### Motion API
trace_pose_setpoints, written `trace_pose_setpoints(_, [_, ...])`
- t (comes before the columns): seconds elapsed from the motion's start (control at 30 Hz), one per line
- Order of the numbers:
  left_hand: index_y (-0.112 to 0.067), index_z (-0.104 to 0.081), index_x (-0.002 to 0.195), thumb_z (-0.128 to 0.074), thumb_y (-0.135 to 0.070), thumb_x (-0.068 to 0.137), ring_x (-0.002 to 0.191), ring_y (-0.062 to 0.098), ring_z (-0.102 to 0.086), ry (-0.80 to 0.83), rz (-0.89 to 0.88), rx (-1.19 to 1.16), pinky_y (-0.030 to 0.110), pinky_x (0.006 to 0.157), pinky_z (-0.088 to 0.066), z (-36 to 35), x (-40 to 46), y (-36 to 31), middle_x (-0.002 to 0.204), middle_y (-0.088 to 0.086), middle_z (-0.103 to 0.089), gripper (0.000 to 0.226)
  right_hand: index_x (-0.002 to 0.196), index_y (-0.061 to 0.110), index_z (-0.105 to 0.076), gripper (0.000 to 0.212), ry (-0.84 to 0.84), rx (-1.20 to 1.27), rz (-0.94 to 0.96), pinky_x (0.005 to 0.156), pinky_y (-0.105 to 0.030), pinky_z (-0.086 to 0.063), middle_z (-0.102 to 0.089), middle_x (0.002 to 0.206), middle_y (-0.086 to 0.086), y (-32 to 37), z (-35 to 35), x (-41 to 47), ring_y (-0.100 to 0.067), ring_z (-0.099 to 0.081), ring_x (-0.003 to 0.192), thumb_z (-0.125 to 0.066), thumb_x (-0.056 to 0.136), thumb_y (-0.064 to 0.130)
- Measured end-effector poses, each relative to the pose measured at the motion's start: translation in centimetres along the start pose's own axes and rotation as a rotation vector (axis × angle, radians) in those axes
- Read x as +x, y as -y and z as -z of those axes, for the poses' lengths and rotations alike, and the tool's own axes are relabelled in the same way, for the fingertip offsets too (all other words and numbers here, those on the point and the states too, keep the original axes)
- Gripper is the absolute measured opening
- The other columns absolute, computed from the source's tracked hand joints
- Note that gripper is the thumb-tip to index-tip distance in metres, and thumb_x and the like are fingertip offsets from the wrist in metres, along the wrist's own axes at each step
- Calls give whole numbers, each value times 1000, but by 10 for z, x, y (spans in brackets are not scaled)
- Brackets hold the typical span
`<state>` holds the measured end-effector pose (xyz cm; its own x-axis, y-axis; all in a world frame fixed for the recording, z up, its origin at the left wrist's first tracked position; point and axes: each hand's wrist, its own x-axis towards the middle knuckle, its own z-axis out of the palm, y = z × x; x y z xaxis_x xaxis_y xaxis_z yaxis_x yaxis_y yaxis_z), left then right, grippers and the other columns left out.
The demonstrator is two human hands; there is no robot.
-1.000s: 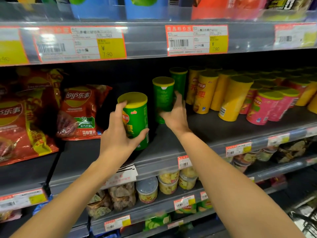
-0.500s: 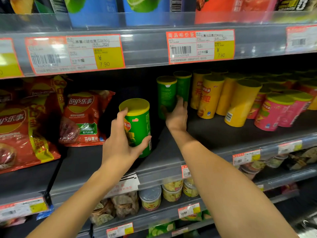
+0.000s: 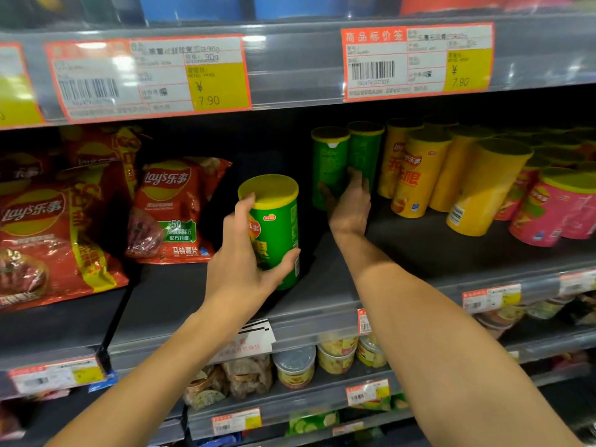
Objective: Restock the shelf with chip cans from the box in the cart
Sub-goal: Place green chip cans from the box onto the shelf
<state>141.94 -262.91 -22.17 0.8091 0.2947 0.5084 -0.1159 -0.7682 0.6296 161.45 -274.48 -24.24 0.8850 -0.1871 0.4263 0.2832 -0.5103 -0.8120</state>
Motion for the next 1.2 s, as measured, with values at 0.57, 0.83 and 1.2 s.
trace_pose_setpoints(0.57, [-52, -8, 129, -81, -42, 73, 100, 26, -64, -4, 0, -5, 48, 76, -56, -2, 1, 5, 130, -1, -50, 92, 131, 4, -49, 56, 4, -26, 33, 95, -38, -43, -54, 130, -17, -5, -13, 9, -35, -54, 120, -74, 87, 28])
trace_pose_setpoints(0.83, [-46, -12, 135, -78, -43, 77, 99, 27, -64, 22, -13, -10, 51, 76, -56, 0, 0, 1, 138, -3, -42, 89, 133, 5, -48, 59, 75, -13, -21, 96, -38, -43, -57, 130, -17, 0, -3, 10, -35, -55, 121, -74, 87, 31])
trace_pose_setpoints(1.2, [-48, -9, 135, -76, -43, 79, 97, 27, -65, 21, -35, -4, 47, 75, -56, 0, -3, 0, 138, -1, -41, 87, 122, 24, -56, 56, 370, -420, 306, 82, -41, -51, -66, 107, 2, -5, 113, -63, -26, -63, 101, -35, 95, 68])
